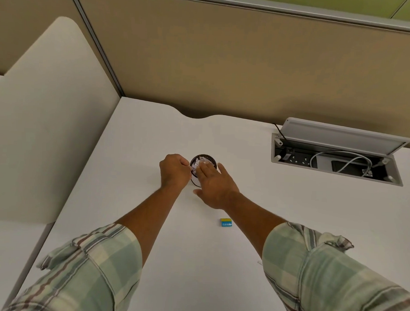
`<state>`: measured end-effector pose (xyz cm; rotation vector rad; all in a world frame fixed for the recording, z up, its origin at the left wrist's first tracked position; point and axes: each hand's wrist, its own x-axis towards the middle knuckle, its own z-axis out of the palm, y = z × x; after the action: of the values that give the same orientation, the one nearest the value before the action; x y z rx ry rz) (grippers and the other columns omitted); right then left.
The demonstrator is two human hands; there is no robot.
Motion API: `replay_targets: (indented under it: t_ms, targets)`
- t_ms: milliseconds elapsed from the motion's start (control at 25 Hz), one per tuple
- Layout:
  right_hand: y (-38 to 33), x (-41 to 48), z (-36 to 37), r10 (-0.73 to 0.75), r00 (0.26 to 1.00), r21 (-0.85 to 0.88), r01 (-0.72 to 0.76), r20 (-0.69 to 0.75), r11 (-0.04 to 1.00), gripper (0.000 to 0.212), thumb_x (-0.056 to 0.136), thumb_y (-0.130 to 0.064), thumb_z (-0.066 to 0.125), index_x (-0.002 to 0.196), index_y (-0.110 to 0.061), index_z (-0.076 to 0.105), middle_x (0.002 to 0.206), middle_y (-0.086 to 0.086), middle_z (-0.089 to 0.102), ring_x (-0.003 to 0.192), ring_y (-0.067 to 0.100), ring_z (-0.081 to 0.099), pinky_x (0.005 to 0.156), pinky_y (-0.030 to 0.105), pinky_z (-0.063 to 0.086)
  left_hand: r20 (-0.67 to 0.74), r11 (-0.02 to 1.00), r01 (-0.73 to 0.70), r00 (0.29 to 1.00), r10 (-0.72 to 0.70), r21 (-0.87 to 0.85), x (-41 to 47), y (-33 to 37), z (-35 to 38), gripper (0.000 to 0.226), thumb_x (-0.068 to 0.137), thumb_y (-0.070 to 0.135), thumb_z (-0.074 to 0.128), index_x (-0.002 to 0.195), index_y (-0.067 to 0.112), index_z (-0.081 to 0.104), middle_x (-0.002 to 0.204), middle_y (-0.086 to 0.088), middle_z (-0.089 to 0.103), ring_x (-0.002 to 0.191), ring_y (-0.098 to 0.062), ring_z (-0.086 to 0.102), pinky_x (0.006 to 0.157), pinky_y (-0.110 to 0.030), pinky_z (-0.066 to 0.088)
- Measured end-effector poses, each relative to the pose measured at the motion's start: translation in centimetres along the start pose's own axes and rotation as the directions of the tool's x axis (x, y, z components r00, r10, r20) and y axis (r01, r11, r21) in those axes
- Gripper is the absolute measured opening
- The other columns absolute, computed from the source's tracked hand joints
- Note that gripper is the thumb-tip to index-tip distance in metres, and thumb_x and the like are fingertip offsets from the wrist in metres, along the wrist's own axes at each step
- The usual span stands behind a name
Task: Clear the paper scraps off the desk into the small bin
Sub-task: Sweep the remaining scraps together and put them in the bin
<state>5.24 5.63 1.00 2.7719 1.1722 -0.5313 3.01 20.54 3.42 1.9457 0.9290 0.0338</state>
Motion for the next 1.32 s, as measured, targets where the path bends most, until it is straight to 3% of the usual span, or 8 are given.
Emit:
replay_targets:
  t_ms: [120,280,480,600,800,1000,1240,1320]
  targets:
    - [-0.2,0.6,-0.2,0.004,0.999,-0.047,-0.001,0.052,0.999,0.076,0.101,-0.059,0.029,0.162,-0.016,0.009,0.171,0.005,0.009,0.158,0.023,0.005,0.124,0.056,-0.007,0.007,0.999,0.037,0.999,-0.036,-0.032,0.3,-0.3,0.1,0.032,0.079,-0.008,0.073,0.064,0.021,0.069,0.08,-0.013,0.077,0.07,-0.032,0.077,0.072,-0.046,0.066]
    - [-0.4,1.5,-0.7,0.03,0.994,-0.009,-0.029,0.102,1.0,0.074,0.101,-0.06,0.031,0.161,-0.018,0.016,0.17,0.003,0.016,0.157,0.022,0.01,0.123,0.06,-0.007,0.006,0.996,0.066,0.998,-0.066,-0.06,0.5,-0.4,0.1,0.034,0.076,-0.009,0.075,0.062,0.021,0.069,0.078,-0.014,0.077,0.069,-0.032,0.077,0.072,-0.046,0.066]
    - [-0.5,0.7,-1.6,0.073,0.997,0.218,-0.078,0.033,0.973,0.068,0.1,-0.05,0.044,0.158,-0.019,0.026,0.166,0.003,0.028,0.154,0.022,0.024,0.124,0.058,-0.002,0.015,0.995,0.076,0.997,-0.075,-0.063,0.1,-0.2,0.0,0.024,0.075,-0.01,0.076,0.068,0.013,0.074,0.081,-0.015,0.077,0.072,-0.034,0.077,0.073,-0.047,0.066]
    - [0.2,-0.6,-2.3,0.143,0.984,0.425,-0.086,-0.103,0.901,0.058,0.098,-0.038,0.052,0.151,-0.02,0.04,0.156,0.0,0.046,0.144,0.02,0.042,0.125,0.05,0.013,0.004,0.996,0.077,0.997,-0.077,-0.052,-0.4,-0.1,-0.2,0.024,0.077,-0.01,0.071,0.068,0.012,0.074,0.079,-0.014,0.077,0.072,-0.035,0.077,0.071,-0.048,0.066]
    - [3.9,-4.4,-2.6,0.347,0.901,0.709,-0.064,-0.262,0.702,0.035,0.098,-0.016,0.058,0.132,-0.007,0.063,0.135,0.011,0.064,0.123,0.026,0.061,0.107,0.035,0.045,-0.065,0.996,-0.007,0.998,0.013,0.092,-2.6,-0.1,-0.7,0.028,0.082,-0.003,0.054,0.073,0.009,0.077,0.079,-0.007,0.077,0.078,-0.031,0.074,0.065,-0.042,0.065]
    - [7.4,-10.0,-0.2,0.536,0.827,0.792,-0.21,-0.168,0.573,0.018,0.095,-0.01,0.059,0.106,-0.007,0.073,0.108,0.007,0.074,0.1,0.021,0.066,0.094,0.034,0.052,-0.054,0.989,-0.071,0.995,0.079,0.13,-6.3,-0.9,0.2,0.029,0.083,0.0,0.054,0.08,0.011,0.08,0.087,-0.005,0.079,0.085,-0.025,0.072,0.068,-0.027,0.054]
    - [10.1,-18.4,4.9,0.6,0.799,0.806,-0.345,-0.016,0.48,0.012,0.092,-0.011,0.062,0.09,-0.014,0.073,0.09,-0.004,0.074,0.087,0.015,0.067,0.074,0.02,0.048,0.064,0.967,-0.201,0.979,0.194,0.156,-11.7,-3.6,4.1,0.019,0.083,0.002,0.062,0.082,0.011,0.079,0.084,-0.003,0.078,0.076,-0.015,0.067,0.06,-0.007,0.037]
    - [10.3,-20.8,6.7,0.612,0.79,0.802,-0.381,0.023,0.461,0.013,0.092,-0.01,0.062,0.085,-0.016,0.072,0.084,-0.007,0.072,0.085,0.014,0.067,0.071,0.018,0.046,0.141,0.96,-0.226,0.969,0.204,0.163,-13.5,-4.6,5.7,0.015,0.083,0.004,0.065,0.085,0.01,0.078,0.088,-0.003,0.078,0.081,-0.014,0.068,0.065,-0.006,0.041]
